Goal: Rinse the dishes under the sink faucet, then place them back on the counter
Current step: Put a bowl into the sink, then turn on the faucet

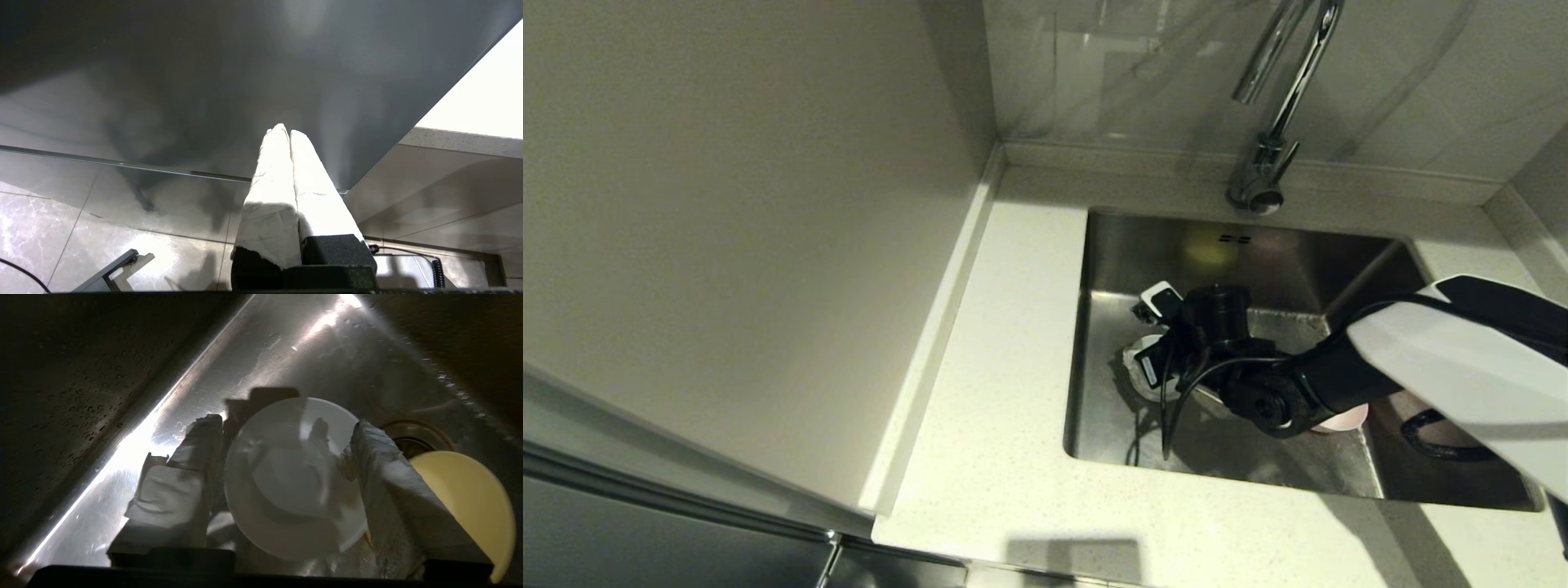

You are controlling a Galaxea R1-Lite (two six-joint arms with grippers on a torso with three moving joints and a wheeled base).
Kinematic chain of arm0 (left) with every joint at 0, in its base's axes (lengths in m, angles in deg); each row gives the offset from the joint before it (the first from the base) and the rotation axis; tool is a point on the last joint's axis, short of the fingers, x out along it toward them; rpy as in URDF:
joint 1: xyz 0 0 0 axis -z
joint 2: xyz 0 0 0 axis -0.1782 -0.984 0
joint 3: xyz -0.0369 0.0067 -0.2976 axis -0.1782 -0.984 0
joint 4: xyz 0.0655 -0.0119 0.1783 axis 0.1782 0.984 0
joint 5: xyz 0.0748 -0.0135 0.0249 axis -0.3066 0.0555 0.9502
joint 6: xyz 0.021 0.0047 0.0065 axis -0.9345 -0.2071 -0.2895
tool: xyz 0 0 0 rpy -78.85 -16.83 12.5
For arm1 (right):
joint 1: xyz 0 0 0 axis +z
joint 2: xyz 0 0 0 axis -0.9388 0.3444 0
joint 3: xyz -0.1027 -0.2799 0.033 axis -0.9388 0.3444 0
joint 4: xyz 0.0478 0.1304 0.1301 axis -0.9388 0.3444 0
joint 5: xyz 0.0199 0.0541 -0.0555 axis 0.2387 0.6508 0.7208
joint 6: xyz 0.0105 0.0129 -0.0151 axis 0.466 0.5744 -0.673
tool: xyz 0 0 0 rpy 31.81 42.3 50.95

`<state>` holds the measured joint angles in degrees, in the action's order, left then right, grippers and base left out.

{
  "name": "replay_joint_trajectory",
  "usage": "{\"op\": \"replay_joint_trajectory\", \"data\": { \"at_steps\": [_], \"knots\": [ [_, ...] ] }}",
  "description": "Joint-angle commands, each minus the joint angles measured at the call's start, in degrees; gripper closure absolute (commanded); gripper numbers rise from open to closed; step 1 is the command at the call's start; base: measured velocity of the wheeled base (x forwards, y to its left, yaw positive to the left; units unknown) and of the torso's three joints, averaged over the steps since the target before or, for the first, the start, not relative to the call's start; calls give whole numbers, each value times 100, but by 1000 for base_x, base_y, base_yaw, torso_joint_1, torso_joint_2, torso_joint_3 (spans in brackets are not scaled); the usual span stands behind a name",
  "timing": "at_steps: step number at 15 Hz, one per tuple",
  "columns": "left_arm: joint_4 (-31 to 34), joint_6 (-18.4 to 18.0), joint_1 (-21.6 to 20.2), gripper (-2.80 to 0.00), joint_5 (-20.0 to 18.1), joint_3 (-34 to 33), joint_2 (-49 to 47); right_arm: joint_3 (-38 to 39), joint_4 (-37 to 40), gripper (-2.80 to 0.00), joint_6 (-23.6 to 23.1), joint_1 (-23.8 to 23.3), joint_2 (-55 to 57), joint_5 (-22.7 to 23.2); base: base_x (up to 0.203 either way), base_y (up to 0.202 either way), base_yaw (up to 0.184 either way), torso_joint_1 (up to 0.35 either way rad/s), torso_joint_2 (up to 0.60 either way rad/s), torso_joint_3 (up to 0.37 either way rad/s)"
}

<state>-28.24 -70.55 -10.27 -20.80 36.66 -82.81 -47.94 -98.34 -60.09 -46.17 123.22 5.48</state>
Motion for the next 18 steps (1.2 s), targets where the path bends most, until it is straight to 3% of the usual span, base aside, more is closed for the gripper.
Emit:
{"op": "replay_joint_trajectory", "data": {
  "at_steps": [1, 7, 8, 11, 18],
  "knots": [
    [-2, 3, 0, 0, 3, 0, 9, 294, 413, -280, 32, -102, -992, 105, 0, 0, 0, 0, 0, 0],
    [-2, 3, 0, 0, 3, 0, 9, 918, 3019, -280, 119, -875, -3510, 1698, 0, 0, 0, 0, 0, 0],
    [-2, 3, 0, 0, 3, 0, 9, 1011, 3256, 0, 129, -980, -3795, 1817, 0, 0, 0, 0, 0, 0],
    [-2, 3, 0, 0, 3, 0, 9, 1089, 3863, 0, 136, -1502, -4313, 1997, 0, 0, 0, 0, 0, 0],
    [-2, 3, 0, 0, 3, 0, 9, -244, 6937, 0, 153, -2507, -4830, 2197, 0, 0, 0, 0, 0, 0]
  ]
}}
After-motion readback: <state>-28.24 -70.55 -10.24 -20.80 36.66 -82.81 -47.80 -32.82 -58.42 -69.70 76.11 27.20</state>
